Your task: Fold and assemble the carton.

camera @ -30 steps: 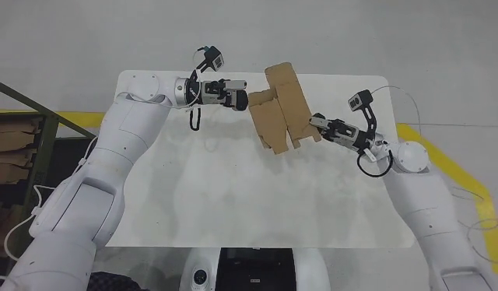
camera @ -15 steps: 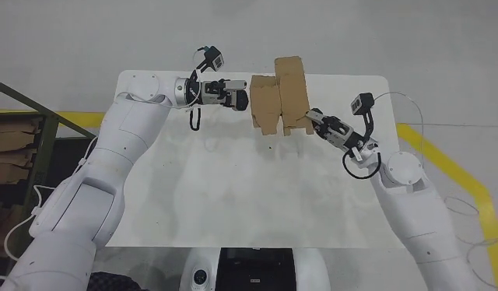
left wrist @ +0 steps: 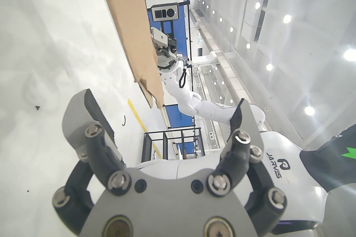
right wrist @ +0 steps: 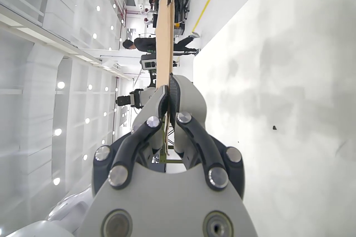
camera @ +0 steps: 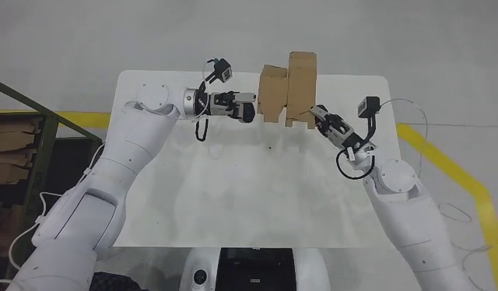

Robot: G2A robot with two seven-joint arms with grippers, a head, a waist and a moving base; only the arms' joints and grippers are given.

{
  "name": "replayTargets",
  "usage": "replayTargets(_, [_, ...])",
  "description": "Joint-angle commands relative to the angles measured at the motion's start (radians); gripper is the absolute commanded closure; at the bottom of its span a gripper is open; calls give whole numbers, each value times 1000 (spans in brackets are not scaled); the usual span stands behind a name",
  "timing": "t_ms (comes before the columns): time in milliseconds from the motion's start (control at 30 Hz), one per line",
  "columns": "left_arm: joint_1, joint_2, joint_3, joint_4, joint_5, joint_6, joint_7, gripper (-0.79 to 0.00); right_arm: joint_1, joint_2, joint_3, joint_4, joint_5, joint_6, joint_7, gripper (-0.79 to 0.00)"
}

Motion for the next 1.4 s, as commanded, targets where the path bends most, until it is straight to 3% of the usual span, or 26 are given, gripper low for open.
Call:
replayTargets(0, [6, -4, 8, -5, 6, 2, 9, -785, -7, -2, -6, -7, -9, 9, -12, 0])
replayTargets(233, [-1, -23, 25, 14, 6, 2, 48, -760, -17, -8, -17, -30, -34, 16, -39, 0])
replayTargets(267, [-2, -25, 27, 17, 5, 2, 52, -680, -18, -9, -16, -32, -36, 17, -43, 0])
replayTargets(333, [-5, -30, 29, 25, -1, 2, 54, -391, -20, -11, -16, -35, -35, 20, -54, 0])
replayTargets(600, [-14, -45, 37, 50, -6, 7, 53, -46, -19, -16, -11, -36, -34, 25, -70, 0])
replayTargets(667, [-15, -48, 36, 55, -6, 8, 55, 0, -18, -18, -10, -37, -34, 25, -73, 0])
replayTargets(833, [-19, -54, 34, 66, -3, 9, 53, 0, -20, -20, -3, -42, -37, 24, -77, 0])
replayTargets(867, [-20, -55, 33, 68, -2, 9, 52, 0, -21, -20, 0, -44, -37, 25, -76, -46])
replayTargets(933, [-23, -56, 31, 73, -1, 10, 49, 0, -25, -21, 6, -50, -35, 24, -72, -468])
replayTargets(967, [-25, -56, 29, 75, 1, 9, 45, 0, -28, -20, 11, -53, -31, 24, -68, -785])
replayTargets(1367, [-57, -49, 21, 119, 25, 44, -174, 0, -1, -9, 107, 46, 68, -80, 137, -785])
